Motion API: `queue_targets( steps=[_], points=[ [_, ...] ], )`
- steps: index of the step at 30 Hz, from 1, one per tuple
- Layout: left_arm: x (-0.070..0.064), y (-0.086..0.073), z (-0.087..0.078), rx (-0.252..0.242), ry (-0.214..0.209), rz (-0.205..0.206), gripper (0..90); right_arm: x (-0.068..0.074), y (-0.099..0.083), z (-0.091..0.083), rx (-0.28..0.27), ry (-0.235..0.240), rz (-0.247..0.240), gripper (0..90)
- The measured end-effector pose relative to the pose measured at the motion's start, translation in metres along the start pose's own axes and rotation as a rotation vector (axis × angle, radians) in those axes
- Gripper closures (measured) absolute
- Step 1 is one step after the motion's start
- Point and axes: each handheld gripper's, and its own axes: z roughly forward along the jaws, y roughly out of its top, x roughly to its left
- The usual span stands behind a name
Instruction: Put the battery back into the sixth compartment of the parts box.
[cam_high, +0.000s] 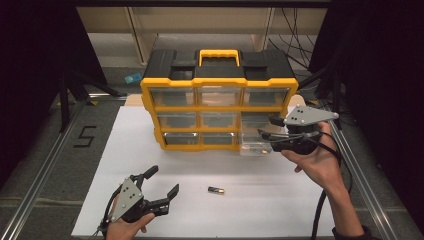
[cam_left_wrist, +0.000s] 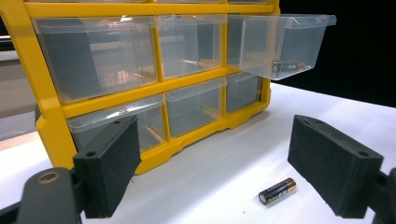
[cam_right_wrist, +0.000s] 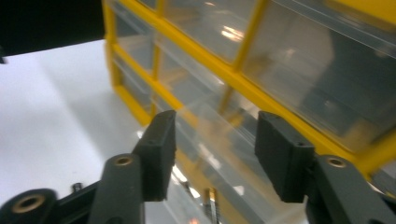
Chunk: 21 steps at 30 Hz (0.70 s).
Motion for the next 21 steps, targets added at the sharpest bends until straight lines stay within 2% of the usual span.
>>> queue_targets(
  steps=[8, 13, 21],
  points=[
    [0.000, 0.000, 0.000, 0.000, 0.001, 0.001, 16.4, 0.027, 0.011, 0.008, -0.018, 0.092, -0.064, 38.6],
    [0.000, 0.000, 0.000, -0.001, 0.001, 0.000, 16.5, 0.041, 0.012, 0.016, 0.003, 0.145, -0.090, 36.6],
    [0.000, 0.000, 0.000, -0.001, 0.001, 0.000, 16.5, 0.057, 0.011, 0.029, 0.034, 0.179, -0.119, 34.3]
  ],
)
